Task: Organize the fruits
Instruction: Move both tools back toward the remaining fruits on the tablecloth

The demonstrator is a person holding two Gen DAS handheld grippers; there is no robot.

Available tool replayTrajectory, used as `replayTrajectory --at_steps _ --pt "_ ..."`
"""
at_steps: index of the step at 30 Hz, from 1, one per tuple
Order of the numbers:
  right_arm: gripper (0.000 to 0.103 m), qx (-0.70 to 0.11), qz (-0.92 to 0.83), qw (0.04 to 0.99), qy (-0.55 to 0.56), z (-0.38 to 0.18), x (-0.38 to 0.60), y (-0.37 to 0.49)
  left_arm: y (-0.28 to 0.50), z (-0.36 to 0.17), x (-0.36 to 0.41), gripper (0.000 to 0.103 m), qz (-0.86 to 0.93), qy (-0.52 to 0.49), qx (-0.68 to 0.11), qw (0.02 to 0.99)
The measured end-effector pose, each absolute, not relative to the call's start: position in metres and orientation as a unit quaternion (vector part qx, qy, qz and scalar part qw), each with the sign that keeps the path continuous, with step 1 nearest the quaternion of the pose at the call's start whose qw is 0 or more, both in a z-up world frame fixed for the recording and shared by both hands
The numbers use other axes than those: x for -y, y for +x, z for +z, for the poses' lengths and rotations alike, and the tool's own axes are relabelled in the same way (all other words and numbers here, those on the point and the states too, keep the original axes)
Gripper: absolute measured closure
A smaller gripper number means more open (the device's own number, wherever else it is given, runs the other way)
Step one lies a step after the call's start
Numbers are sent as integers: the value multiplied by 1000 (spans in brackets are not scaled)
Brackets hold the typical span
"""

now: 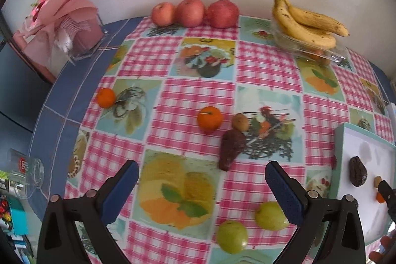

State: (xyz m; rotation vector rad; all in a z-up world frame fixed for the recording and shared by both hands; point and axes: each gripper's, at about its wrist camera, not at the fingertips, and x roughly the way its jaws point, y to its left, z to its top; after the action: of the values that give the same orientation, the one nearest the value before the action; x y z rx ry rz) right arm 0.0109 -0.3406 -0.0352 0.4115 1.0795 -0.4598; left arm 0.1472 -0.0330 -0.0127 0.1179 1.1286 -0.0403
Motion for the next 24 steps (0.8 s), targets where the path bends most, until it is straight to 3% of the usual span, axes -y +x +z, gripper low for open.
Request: replayTrajectory --at_steps 18,24 --pt "10 -527 -80 839 113 -21 215 55 140 5 -46 0 40 9 -528 848" --pt "10 -538 -70 834 99 -25 197 58 137 -13 -56 0 51 8 -555 830"
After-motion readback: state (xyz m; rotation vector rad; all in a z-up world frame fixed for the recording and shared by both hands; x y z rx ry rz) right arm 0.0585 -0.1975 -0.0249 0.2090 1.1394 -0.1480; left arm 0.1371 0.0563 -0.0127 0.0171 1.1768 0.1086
